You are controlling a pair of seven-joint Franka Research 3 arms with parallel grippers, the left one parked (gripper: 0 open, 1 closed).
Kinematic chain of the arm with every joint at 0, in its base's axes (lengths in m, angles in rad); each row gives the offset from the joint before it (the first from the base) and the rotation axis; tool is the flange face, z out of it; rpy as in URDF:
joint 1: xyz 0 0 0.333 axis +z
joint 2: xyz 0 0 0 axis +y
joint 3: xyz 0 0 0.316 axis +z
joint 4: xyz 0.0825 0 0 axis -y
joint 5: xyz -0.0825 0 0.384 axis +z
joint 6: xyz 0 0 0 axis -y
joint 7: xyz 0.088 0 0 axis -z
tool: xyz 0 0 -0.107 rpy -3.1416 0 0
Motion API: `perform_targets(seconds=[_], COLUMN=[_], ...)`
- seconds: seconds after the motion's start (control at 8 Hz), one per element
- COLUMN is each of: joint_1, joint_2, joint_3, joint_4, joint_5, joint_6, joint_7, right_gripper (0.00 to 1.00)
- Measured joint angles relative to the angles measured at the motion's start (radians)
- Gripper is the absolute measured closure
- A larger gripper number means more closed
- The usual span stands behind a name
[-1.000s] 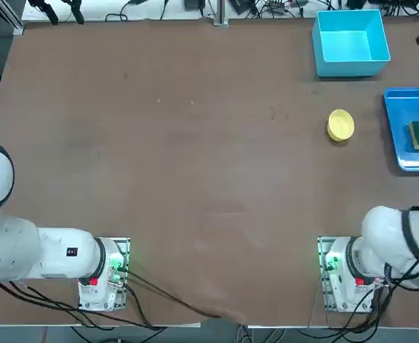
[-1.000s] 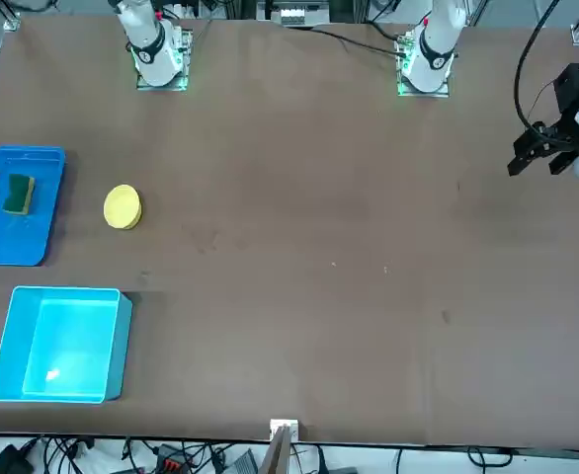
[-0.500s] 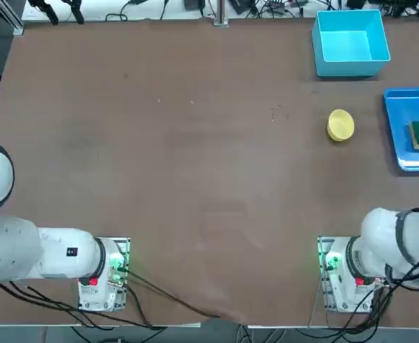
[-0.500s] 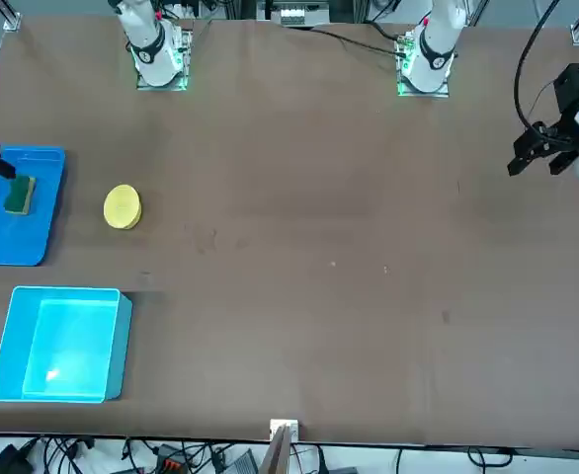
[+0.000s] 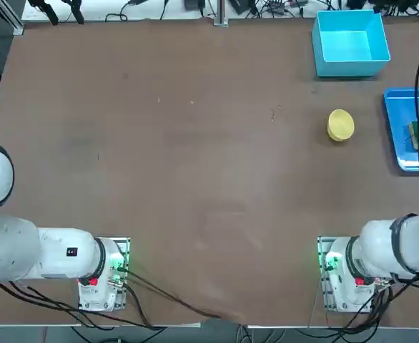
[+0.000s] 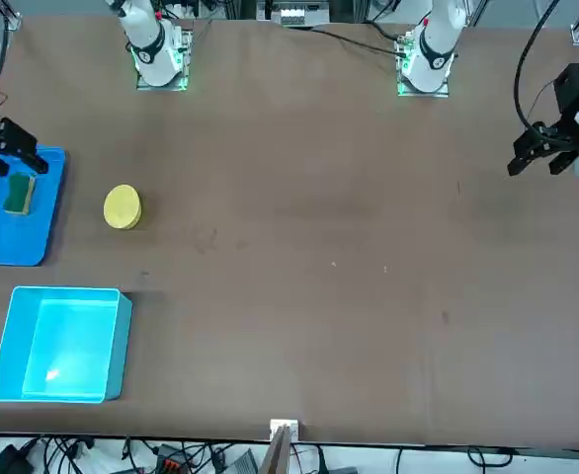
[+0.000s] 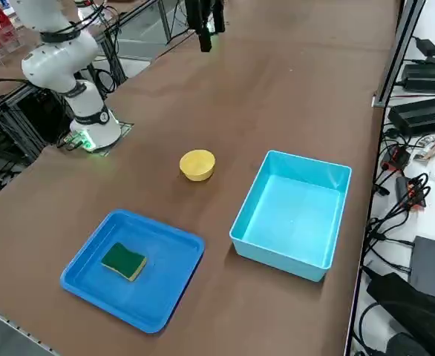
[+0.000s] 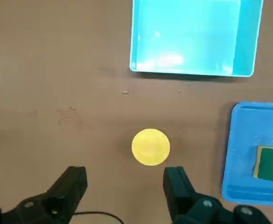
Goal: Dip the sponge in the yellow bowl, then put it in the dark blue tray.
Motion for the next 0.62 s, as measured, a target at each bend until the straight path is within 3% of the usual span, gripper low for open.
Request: perform_targets(seconds=[0.38,0.62], joint_1=[0.186,0.230], joint_2=[-0.018,-0.040], joint_3=[-0.135,-0.175], joint_4=[-0.027,-0.047], joint_5=[-0.038,-0.039], joint_6=[-0.018,-0.026], joint_7=[0.006,0.007], right_gripper=[0.00,0.00])
